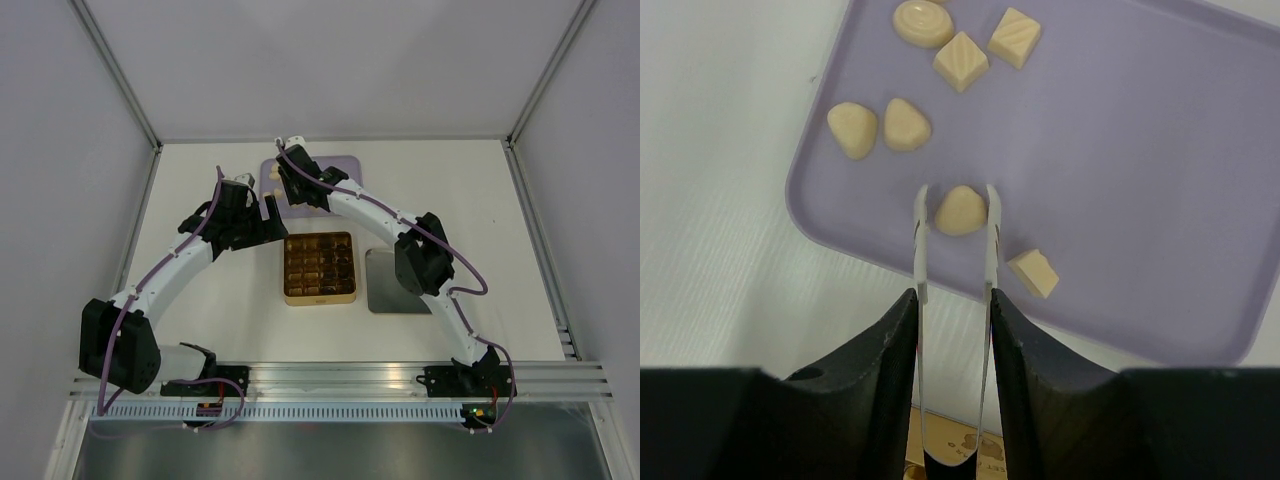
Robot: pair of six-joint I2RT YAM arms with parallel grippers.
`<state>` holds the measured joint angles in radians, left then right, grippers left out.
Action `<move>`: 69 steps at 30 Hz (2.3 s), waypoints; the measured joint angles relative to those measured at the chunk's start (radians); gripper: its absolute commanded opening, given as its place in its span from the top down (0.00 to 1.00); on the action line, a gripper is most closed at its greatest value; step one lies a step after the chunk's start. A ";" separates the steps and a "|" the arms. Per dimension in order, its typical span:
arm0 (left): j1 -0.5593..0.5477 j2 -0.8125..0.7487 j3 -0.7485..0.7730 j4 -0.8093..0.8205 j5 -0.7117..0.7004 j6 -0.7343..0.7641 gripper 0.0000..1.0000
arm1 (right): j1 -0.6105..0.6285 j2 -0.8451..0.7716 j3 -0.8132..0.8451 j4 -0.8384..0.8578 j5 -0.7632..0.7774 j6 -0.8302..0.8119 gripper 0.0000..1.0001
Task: Pack the chocolate
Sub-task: Pick up the fake chocolate from the plate.
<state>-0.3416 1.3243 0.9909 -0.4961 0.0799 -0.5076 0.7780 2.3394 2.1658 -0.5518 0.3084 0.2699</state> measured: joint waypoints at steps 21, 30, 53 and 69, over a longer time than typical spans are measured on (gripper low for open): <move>0.000 0.000 0.000 0.000 0.000 0.000 0.00 | 0.005 0.024 0.019 -0.015 0.012 0.000 0.63; 0.000 0.000 0.000 0.000 0.000 0.000 0.00 | 0.005 0.024 0.019 -0.041 0.011 0.002 0.62; 0.000 0.000 0.000 0.000 0.000 0.000 0.00 | 0.005 -0.003 0.019 -0.070 -0.021 0.008 0.62; 0.000 -0.003 0.000 0.000 0.000 0.000 0.00 | 0.005 -0.003 0.019 -0.070 -0.022 0.007 0.64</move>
<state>-0.3416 1.3209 0.9909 -0.4957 0.0803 -0.5076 0.7834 2.3367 2.1853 -0.6216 0.2863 0.2771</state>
